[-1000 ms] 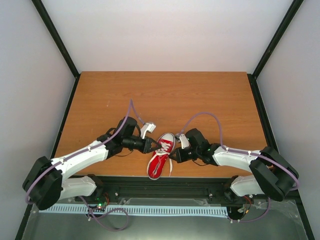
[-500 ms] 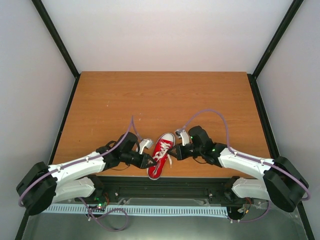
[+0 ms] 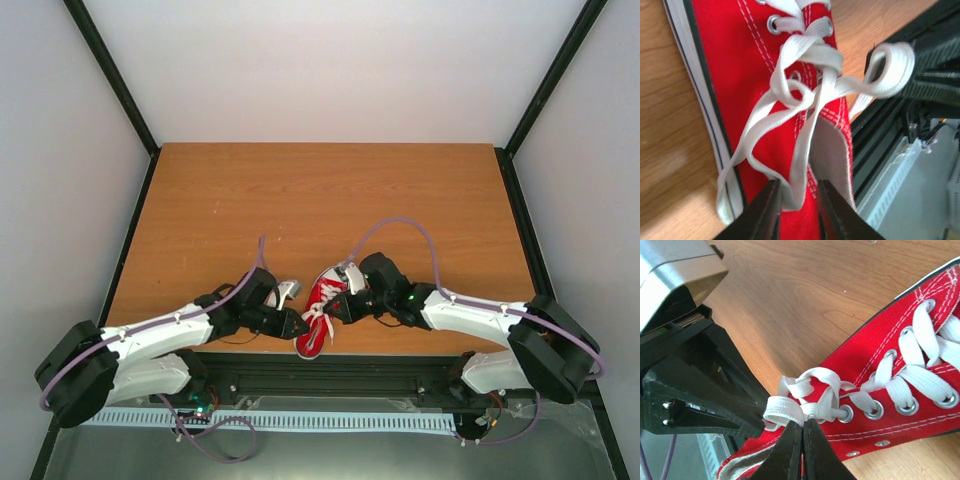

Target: Tie the shoes

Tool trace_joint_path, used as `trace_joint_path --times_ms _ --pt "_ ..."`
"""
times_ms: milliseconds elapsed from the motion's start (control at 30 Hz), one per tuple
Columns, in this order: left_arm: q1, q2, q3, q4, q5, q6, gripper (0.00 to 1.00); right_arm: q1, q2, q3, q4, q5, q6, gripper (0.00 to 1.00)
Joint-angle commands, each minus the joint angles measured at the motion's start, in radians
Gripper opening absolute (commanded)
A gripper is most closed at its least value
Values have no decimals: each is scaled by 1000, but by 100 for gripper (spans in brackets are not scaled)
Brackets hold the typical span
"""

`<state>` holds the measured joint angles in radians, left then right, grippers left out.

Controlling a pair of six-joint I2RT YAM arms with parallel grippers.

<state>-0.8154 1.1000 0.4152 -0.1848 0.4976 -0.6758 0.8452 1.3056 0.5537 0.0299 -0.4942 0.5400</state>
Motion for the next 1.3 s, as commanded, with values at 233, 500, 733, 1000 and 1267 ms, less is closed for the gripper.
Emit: trace_joint_path --times_ms 233,500,733,1000,1267 --pt "9 -201 85 -212 -131 -24 64 8 13 -11 4 31 -3 3" --pt "129 -98 119 -117 -93 -60 58 8 20 -15 10 34 -4 3" --pt "145 60 124 36 -18 -89 43 8 21 -15 14 34 -1 3" --pt "151 133 137 69 -20 -87 34 8 33 -13 28 25 3 3" --pt "152 162 143 125 -18 -115 31 8 35 -15 30 22 1 3"
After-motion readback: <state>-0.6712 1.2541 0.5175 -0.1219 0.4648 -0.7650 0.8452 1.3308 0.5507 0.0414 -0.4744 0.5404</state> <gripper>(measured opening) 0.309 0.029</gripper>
